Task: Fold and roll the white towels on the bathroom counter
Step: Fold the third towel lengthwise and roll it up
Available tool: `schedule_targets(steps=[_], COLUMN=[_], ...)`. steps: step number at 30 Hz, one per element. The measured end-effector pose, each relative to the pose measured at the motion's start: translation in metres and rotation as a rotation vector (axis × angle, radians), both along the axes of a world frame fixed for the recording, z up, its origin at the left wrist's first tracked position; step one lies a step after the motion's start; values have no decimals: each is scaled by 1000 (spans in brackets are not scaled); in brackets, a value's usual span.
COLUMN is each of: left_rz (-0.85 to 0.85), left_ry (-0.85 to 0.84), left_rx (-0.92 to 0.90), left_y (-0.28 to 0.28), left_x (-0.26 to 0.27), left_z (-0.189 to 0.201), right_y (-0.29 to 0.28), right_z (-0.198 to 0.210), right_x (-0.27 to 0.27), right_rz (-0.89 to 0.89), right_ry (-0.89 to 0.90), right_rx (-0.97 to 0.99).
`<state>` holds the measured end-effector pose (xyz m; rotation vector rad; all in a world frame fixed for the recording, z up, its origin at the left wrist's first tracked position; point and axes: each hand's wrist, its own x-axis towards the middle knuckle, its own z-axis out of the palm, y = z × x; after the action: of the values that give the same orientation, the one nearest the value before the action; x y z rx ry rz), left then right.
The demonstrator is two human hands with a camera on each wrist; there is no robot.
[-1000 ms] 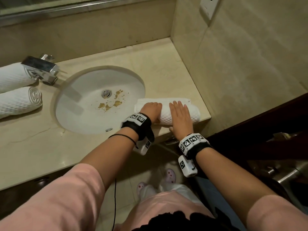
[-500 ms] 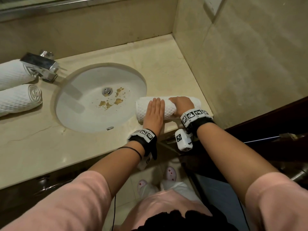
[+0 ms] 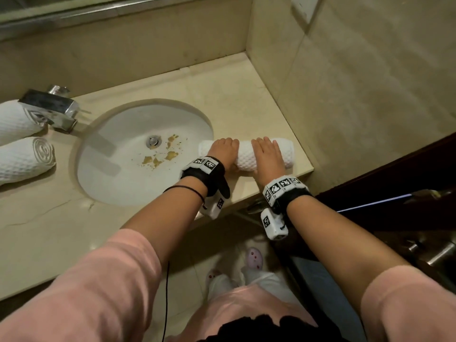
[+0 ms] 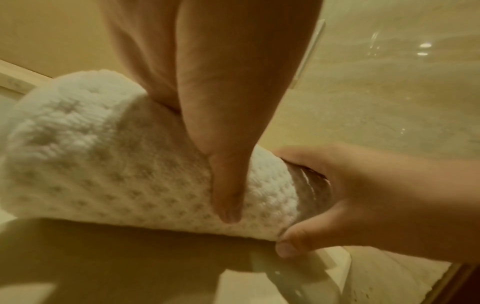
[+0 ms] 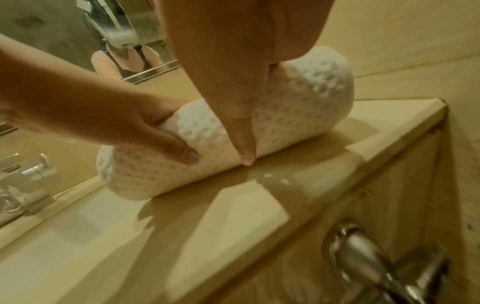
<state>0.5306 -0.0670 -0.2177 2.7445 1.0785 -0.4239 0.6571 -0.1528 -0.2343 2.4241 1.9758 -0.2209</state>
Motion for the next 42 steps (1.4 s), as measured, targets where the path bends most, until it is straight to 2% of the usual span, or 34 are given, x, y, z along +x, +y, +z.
schedule_targets(steps=[4, 12, 13, 15, 17, 18, 20, 21, 25, 29, 32, 34, 36, 39, 42], left_rz=[56, 86, 78, 67, 73, 72, 82, 97, 184, 224, 382, 600, 887, 1150, 1230], left_ry=[-31, -22, -16, -24, -33, -43, -100, -148, -305, -289, -343, -452, -545, -569, -575], left_rx=[2, -40, -56, -106, -160, -187, -245, -267, -227, -178, -379, -568, -755, -832, -887], left_y=[4, 26, 31, 41, 51, 56, 62, 64, 65, 65, 69, 70, 65, 57, 55], left_x=[5, 14, 15, 14, 14, 14, 12, 9, -2, -12, -27, -42, -50, -50, -48], left_z=[-4, -6, -5, -3, -1, 0, 1, 2, 0, 2, 1, -2, -3, -12, -14], right_y=[39, 89, 102, 135, 152, 152, 137, 133, 127, 124, 122, 116, 108, 91, 74], right_z=[7, 26, 10, -52, -71, -55, 19, 36, 55, 59, 54, 56, 58, 54, 45], right_x=[10, 28, 37, 70, 83, 77, 54, 50, 51, 55, 61, 64, 67, 69, 69], right_rz=[73, 15, -5, -100, -93, -100, -25, -19, 8, 15, 6, -17, -104, -215, -353], right_ry=[-49, -10, -5, 40, 111, 98, 83, 83, 144, 218, 304, 405, 512, 585, 629], right_rx=[-95, -547, -575, -635, -638, -651, -653, -642, -646, -627, -608, -590, -585, -515, -395])
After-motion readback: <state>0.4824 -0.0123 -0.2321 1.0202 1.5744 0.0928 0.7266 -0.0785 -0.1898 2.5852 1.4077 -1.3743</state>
